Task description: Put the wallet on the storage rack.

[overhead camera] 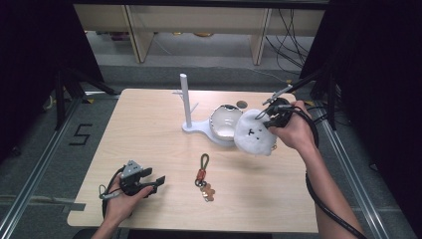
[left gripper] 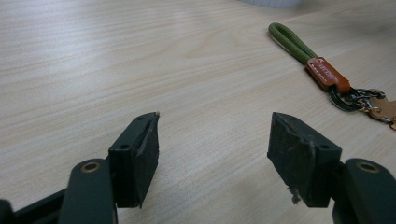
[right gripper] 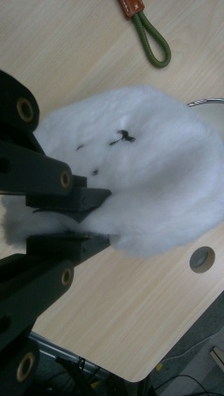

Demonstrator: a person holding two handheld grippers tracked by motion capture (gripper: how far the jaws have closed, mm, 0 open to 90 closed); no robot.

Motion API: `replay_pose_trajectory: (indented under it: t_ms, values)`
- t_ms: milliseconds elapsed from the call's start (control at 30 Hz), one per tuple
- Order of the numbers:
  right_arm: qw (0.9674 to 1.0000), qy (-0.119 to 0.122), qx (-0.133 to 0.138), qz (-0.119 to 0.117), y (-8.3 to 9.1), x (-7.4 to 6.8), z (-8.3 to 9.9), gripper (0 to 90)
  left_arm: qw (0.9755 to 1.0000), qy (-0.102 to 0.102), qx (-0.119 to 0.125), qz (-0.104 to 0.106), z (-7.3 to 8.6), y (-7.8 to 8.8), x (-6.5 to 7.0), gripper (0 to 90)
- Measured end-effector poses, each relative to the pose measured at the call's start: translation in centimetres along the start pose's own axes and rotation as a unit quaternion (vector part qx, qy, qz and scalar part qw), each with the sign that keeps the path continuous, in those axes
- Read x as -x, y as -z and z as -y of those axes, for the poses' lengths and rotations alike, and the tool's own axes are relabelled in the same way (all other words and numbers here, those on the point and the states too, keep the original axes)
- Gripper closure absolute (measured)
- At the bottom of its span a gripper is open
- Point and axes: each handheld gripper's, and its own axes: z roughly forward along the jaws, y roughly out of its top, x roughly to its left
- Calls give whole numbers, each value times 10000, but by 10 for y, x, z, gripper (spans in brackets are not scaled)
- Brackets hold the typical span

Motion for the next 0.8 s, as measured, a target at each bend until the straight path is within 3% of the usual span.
replay_pose_trajectory:
  t_ms: [633,800]
  values:
    - [9999,107,-9,-4,-3,4,-23,814,10000,16,-19,-14,0,1,-1,330]
    - [9997,237,12,14,-4,5,-31,814,10000,23,13,35,0,0,-1,329]
